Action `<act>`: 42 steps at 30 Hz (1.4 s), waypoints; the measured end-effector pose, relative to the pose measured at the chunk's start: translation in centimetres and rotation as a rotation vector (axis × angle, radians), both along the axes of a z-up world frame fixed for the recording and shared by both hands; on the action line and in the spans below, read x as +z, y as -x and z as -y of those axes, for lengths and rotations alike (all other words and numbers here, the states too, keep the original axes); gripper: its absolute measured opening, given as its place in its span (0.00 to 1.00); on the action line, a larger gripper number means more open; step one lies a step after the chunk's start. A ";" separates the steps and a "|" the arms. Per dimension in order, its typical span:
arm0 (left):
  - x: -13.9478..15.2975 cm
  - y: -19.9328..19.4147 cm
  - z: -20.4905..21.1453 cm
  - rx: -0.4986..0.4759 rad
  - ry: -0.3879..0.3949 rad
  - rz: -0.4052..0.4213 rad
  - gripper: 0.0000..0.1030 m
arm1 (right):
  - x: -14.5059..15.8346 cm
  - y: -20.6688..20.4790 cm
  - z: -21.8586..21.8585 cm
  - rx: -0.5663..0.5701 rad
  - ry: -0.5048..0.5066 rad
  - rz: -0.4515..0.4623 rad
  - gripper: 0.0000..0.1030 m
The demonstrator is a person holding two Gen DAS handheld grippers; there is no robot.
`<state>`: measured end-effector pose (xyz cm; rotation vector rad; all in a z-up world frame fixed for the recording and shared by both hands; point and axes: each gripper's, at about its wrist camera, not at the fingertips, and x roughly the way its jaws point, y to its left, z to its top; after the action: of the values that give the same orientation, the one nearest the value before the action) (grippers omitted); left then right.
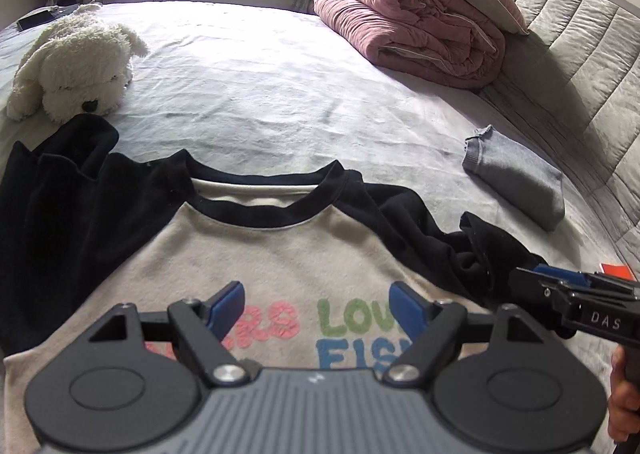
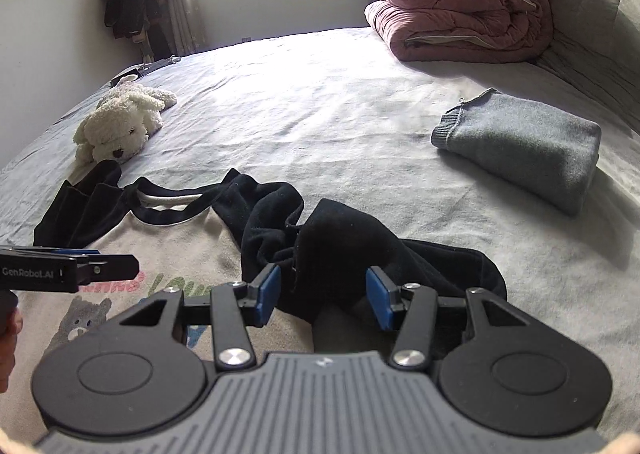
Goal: Fold clothes
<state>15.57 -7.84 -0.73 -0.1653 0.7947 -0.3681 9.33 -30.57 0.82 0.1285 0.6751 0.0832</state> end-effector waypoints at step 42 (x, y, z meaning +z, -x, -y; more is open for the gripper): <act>-5.9 -7.2 2.9 0.160 0.295 0.140 0.39 | -0.2 4.8 17.2 -0.675 0.142 -0.090 0.02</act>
<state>22.78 -10.72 -6.61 -0.4719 0.5817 -0.3402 4.53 -47.75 0.59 0.2185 0.6952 -0.6202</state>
